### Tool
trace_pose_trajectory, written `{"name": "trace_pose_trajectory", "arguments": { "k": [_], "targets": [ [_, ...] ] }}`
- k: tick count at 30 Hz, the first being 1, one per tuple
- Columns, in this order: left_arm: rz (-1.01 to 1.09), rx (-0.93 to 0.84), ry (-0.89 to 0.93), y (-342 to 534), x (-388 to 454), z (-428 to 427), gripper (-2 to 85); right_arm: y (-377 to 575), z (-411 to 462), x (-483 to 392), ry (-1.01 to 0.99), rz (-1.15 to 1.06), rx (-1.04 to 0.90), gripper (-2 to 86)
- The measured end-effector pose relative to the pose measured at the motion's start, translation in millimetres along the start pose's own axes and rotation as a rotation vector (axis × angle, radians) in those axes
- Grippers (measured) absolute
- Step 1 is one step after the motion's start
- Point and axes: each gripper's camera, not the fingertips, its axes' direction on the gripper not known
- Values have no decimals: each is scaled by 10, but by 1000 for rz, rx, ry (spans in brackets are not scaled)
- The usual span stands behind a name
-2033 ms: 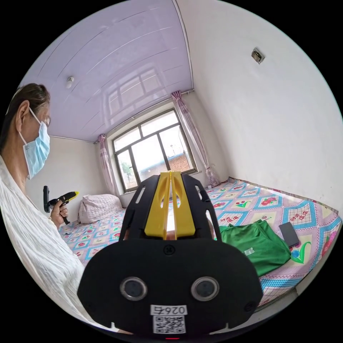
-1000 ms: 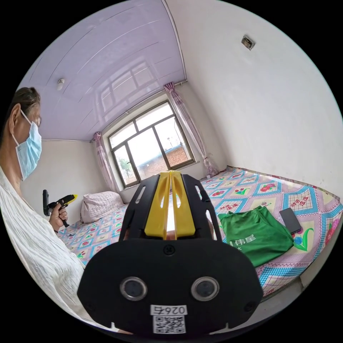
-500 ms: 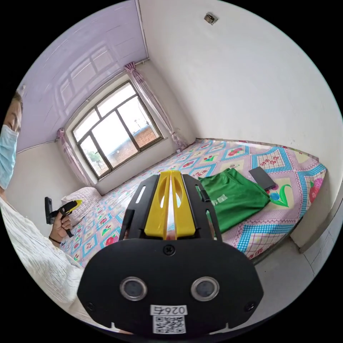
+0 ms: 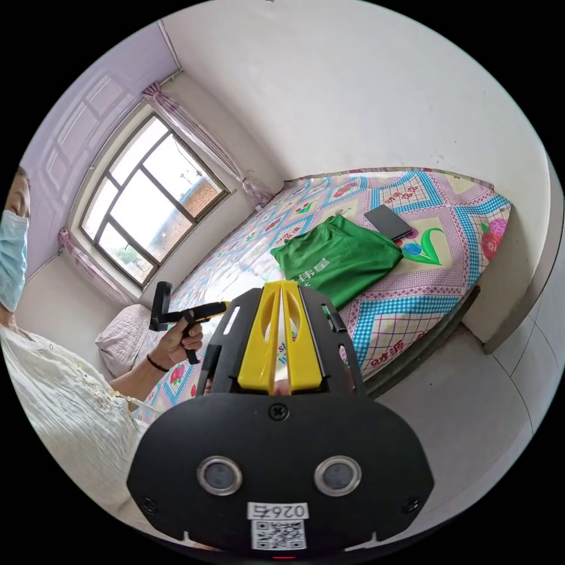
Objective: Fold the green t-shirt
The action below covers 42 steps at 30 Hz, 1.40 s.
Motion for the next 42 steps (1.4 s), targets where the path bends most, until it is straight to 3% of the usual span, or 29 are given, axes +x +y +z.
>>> {"name": "trace_pose_trajectory", "arguments": {
  "k": [6, 14, 23, 28, 34, 42],
  "targets": [
    [-3, -86, -161, -547, -74, 736, -4, -210, 130, 370, 2, 58, -29, -10],
    [-71, -95, -148, -1005, -310, 1180, 69, -451, 385, 709, -3, 91, -62, -10],
    [-176, -12, 33, -1108, -577, 1138, 120, -584, 723, 901, -24, 90, -99, -10],
    [-236, 15, 156, -1058, -747, 1108, 158, -702, 1157, 790, 84, -75, -166, -10],
    [-245, -39, 49, -1158, -802, 1160, 88, -941, 1896, 1024, 386, -206, -155, 4],
    [-225, -66, 48, -1162, -912, 1124, 45, -1505, 2521, 1788, 421, -107, -161, 71]
  ]
}}
